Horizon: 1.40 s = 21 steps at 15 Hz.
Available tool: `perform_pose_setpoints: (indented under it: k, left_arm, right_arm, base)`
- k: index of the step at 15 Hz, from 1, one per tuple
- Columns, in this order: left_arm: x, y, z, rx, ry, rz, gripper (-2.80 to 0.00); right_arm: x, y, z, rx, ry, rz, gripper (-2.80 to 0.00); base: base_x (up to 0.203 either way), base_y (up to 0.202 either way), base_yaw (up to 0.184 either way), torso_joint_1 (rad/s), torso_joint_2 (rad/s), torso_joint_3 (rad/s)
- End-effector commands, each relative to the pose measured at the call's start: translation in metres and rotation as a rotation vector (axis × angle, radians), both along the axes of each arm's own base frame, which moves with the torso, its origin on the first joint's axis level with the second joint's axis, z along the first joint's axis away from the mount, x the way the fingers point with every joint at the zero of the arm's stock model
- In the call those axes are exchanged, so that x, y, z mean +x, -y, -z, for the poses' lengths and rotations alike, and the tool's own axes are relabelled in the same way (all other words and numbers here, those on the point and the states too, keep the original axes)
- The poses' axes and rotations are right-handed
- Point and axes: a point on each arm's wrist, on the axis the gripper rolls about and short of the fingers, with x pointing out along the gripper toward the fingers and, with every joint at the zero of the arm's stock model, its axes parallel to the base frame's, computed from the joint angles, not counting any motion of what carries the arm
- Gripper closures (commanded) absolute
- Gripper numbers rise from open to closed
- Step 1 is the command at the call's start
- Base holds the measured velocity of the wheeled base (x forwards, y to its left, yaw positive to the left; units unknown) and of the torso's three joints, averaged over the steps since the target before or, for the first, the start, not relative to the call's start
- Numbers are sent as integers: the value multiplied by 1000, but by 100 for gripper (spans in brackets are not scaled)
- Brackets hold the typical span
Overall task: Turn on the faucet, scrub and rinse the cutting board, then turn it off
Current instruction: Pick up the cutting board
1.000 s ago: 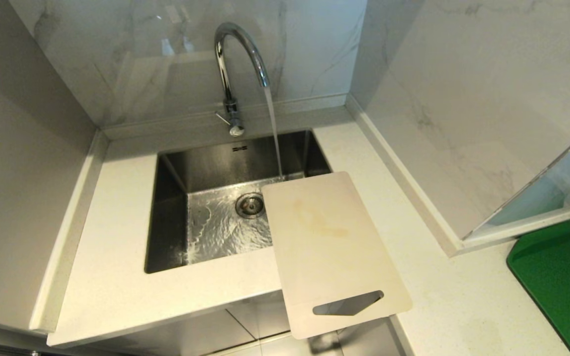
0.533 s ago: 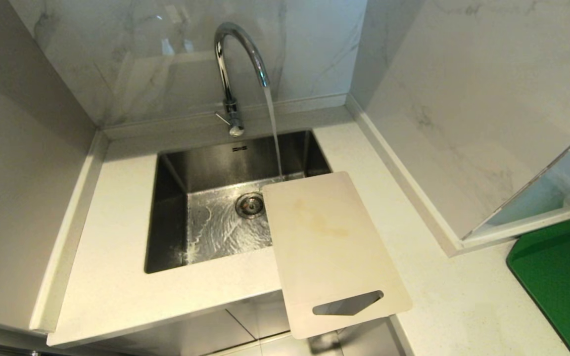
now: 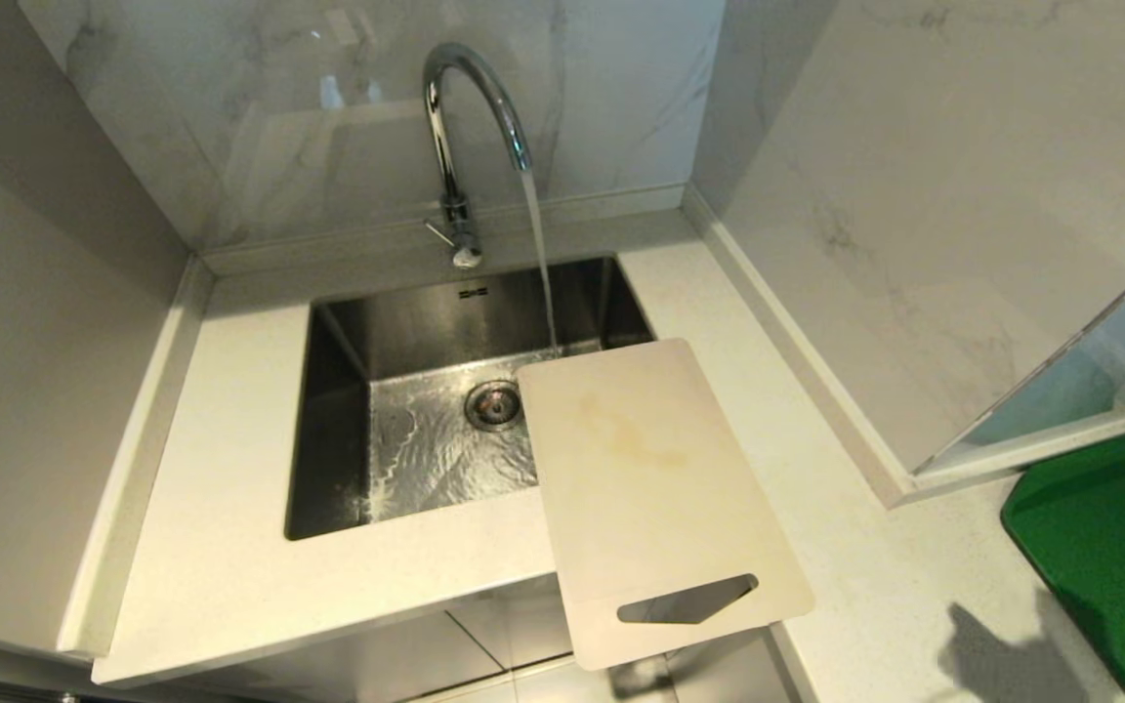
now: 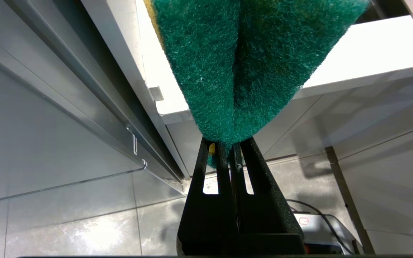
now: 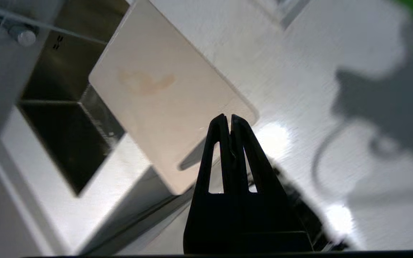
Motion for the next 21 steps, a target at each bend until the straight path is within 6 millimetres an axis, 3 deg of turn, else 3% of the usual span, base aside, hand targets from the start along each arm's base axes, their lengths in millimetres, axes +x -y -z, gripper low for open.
perform_pose_setpoints:
  k: [1,4,7,14,15,21]
  left_arm:
    - [0,0,0,0,-3,-1,0]
    - [0,0,0,0,-2,-1,0]
    - [0,0,0,0,-3,-1,0]
    - [0,0,0,0,-2,-1,0]
    - [0,0,0,0,-3,-1,0]
    - [0,0,0,0,-2,-1,0]
  right_arm:
    - [86,-14,8,241,-270,73,0]
    - [115,-36,6,437,-512,148,0]
    - [132,-51,26,533,-881,225,0]
    - [166,-72,66,549,-1120,236,0]
    - [170,-79,72,537,-1140,223,-280]
    - [187,-103,109,457,-1091,167,-280]
  base:
    - [0,0,0,0,0,0]
    - [0,0,0,0,0,0]
    - [0,0,0,0,0,0]
    - [0,0,0,0,0,0]
    - [0,0,0,0,0,0]
    - [0,0,0,0,0,0]
